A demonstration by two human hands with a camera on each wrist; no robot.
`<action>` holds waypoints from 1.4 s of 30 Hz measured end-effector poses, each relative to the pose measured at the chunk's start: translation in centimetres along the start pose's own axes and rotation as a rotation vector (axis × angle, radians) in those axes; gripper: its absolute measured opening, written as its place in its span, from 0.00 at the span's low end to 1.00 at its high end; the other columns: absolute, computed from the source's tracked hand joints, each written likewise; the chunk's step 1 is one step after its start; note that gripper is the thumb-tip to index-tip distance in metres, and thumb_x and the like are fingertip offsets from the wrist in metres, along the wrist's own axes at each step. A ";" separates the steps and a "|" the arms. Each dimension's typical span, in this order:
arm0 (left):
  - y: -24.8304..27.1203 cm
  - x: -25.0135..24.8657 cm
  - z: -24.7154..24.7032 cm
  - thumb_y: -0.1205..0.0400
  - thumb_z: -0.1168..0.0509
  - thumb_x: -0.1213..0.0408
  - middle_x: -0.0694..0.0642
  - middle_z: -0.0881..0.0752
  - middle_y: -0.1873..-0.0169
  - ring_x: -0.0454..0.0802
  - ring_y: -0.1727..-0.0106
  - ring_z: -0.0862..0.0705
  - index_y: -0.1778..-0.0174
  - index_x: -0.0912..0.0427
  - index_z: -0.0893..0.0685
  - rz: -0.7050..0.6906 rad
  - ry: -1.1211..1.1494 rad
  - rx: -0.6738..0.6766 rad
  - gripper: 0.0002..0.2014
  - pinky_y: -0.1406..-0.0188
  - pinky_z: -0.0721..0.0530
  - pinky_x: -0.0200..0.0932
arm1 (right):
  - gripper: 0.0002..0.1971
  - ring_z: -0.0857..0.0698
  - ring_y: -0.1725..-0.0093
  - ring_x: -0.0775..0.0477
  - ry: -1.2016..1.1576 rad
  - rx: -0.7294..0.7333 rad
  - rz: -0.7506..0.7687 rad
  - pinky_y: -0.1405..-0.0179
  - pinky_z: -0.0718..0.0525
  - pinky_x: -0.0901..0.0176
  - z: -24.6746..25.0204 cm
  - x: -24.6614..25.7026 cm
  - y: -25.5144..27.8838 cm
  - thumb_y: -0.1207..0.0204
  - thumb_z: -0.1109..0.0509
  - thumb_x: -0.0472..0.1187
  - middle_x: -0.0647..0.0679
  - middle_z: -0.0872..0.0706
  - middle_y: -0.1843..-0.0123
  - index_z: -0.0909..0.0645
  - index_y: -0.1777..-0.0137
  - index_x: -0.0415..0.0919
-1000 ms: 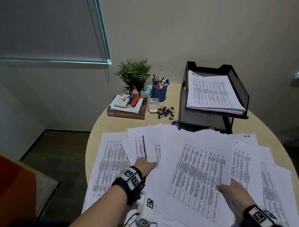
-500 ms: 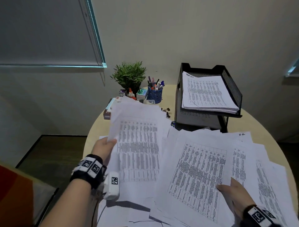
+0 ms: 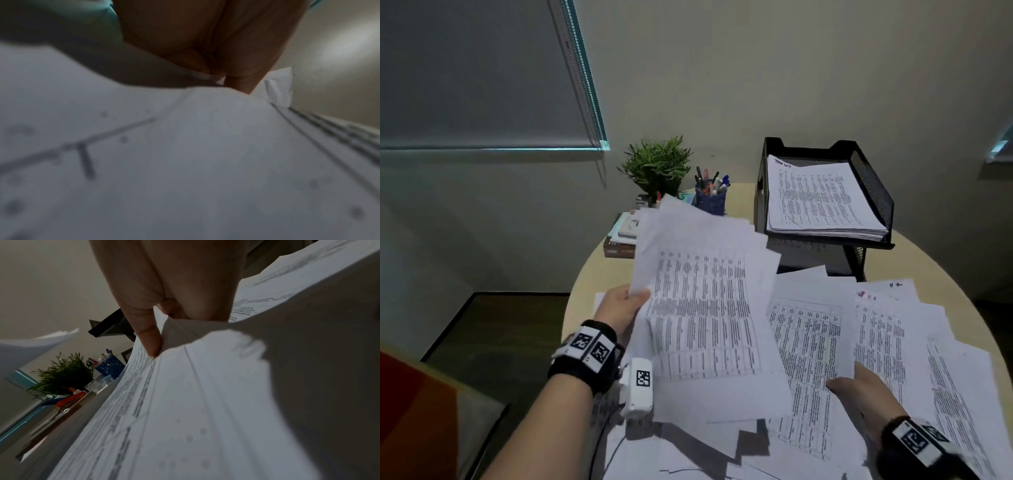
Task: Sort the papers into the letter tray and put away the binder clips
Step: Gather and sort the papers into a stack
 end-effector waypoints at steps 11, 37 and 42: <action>0.0 7.4 -6.8 0.15 0.43 0.53 0.58 0.39 0.19 0.56 0.19 0.38 0.19 0.62 0.42 0.123 -0.722 0.193 0.30 0.22 0.38 0.48 | 0.36 0.33 0.22 0.46 -0.144 0.009 -0.056 0.27 0.37 0.54 -0.5 0.5 0.9 0.22 0.32 0.49 0.45 0.30 0.24 0.40 0.20 0.32; 3.5 -4.8 -11.1 0.39 0.20 0.71 0.58 0.08 0.56 0.55 0.54 0.10 0.46 0.68 0.16 -0.202 0.205 0.355 0.25 0.55 0.11 0.46 | 0.21 0.12 0.60 0.42 -0.084 0.044 0.464 0.53 0.15 0.48 -1.3 14.0 4.2 0.40 0.17 0.40 0.49 0.10 0.65 0.20 0.52 0.30; 3.1 -8.2 -10.7 0.39 0.20 0.75 0.46 0.09 0.68 0.48 0.57 0.11 0.65 0.55 0.12 -0.368 0.139 0.292 0.13 0.42 0.16 0.51 | 0.21 0.10 0.51 0.57 -0.101 0.027 0.643 0.42 0.17 0.58 -1.5 17.4 5.6 0.40 0.19 0.37 0.54 0.08 0.54 0.15 0.45 0.39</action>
Point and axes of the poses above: each hand's wrist, its own y-axis away from the middle knuckle, its own z-axis out of the back of the hand, x = y × z, the point moved 6 cm from there along -y, towards the middle knuckle
